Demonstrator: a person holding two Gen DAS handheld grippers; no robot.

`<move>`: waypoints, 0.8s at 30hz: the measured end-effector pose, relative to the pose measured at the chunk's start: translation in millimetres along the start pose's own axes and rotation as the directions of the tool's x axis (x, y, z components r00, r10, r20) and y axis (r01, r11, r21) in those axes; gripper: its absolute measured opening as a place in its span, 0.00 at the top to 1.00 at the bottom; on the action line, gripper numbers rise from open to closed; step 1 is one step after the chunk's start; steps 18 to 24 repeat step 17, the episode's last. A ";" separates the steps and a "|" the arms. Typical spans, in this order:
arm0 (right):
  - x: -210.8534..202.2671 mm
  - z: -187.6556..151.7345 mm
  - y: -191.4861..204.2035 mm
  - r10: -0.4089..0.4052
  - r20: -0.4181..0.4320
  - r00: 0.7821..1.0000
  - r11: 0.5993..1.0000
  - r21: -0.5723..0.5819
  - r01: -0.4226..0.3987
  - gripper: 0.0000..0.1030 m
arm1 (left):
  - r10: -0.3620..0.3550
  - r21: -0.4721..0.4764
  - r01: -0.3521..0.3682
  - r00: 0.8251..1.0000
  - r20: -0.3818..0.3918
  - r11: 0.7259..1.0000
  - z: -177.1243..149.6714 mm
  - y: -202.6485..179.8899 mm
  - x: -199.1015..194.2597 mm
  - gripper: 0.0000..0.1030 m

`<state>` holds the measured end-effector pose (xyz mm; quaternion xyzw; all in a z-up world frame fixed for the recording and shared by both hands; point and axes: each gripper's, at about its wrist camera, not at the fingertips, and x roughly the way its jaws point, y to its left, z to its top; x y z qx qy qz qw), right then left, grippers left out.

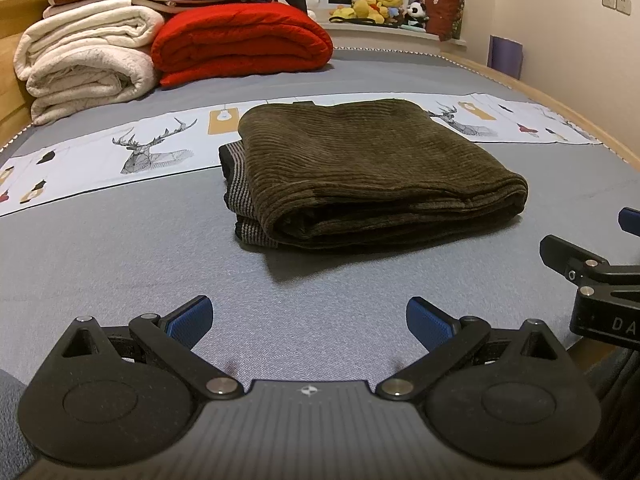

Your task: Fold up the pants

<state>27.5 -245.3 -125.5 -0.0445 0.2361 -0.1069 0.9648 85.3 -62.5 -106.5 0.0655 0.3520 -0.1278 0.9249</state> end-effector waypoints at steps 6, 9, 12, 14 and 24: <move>0.0 -0.2 0.0 -0.001 -0.001 1.000 1.000 -0.001 0.001 0.01 | -0.001 0.001 0.001 1.000 -0.001 1.000 0.0 -0.1 0.1 0.00; -0.1 -0.2 0.2 -0.001 -0.001 1.000 1.000 -0.001 0.001 0.01 | 0.001 0.002 -0.001 1.000 -0.001 1.000 0.0 -0.4 -0.1 0.00; -0.1 -0.1 0.1 0.000 -0.001 1.000 1.000 -0.001 0.000 0.01 | 0.012 0.006 -0.012 1.000 -0.003 1.000 -0.2 -0.4 0.4 0.00; -0.2 -0.2 0.1 0.001 -0.001 1.000 1.000 0.000 -0.001 0.01 | 0.019 0.005 -0.019 1.000 -0.006 1.000 -0.5 0.2 1.0 0.00; 0.1 -1.5 -1.3 0.004 0.001 1.000 1.000 -0.001 -0.004 0.01 | 0.015 0.000 -0.015 1.000 -0.004 1.000 -0.7 1.1 0.5 0.00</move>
